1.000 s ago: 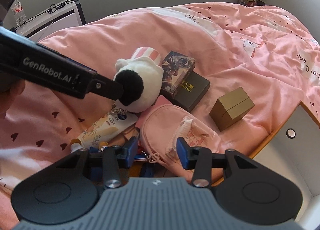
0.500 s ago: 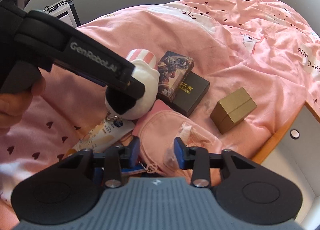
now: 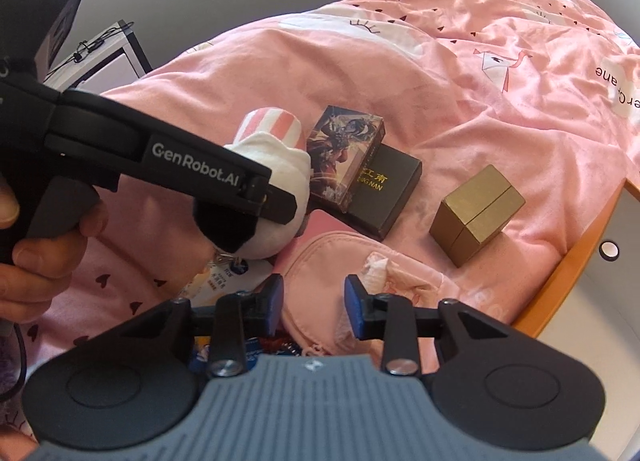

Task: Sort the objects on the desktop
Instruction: 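Grasp the white plush with the striped hat with the left gripper, then grasp the brown bear plush with the right gripper while the left gripper holds the white plush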

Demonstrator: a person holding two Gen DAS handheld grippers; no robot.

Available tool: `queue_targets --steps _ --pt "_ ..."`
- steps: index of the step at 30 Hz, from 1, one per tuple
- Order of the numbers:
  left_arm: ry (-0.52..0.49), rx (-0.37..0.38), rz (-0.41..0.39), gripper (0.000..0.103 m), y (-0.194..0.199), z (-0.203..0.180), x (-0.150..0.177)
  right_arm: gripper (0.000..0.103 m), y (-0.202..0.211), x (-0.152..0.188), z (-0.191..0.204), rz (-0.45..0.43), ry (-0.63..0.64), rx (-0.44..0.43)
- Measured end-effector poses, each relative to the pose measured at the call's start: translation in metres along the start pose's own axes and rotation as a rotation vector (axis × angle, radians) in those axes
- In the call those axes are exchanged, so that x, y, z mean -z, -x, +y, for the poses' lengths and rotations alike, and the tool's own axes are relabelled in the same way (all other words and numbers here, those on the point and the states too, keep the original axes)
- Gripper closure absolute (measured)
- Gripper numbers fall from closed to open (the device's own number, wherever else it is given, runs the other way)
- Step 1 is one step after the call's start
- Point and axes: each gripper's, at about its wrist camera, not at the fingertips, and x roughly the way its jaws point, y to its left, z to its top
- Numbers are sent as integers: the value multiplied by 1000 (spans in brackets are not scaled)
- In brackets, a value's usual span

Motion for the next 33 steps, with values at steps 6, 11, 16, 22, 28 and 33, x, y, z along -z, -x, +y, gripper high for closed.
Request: queue_targets --steps 6,11,16,22,28,33 --pt "-129 10 -13 32 33 -3 22 56 26 14 10 -37 -131 -10" --pt "-193 0 -3 32 53 0 45 56 38 32 28 -32 -306 -41" --pt "-205 -6 19 32 62 12 60 56 38 42 49 -17 -381 -33" --pt "-190 3 20 32 64 29 69 56 25 56 58 33 -546 -6" --pt "-199 20 -4 32 65 33 77 56 10 71 51 33 -733 50" --pt "-202 15 -7 31 63 32 78 40 -2 76 42 -35 -855 17"
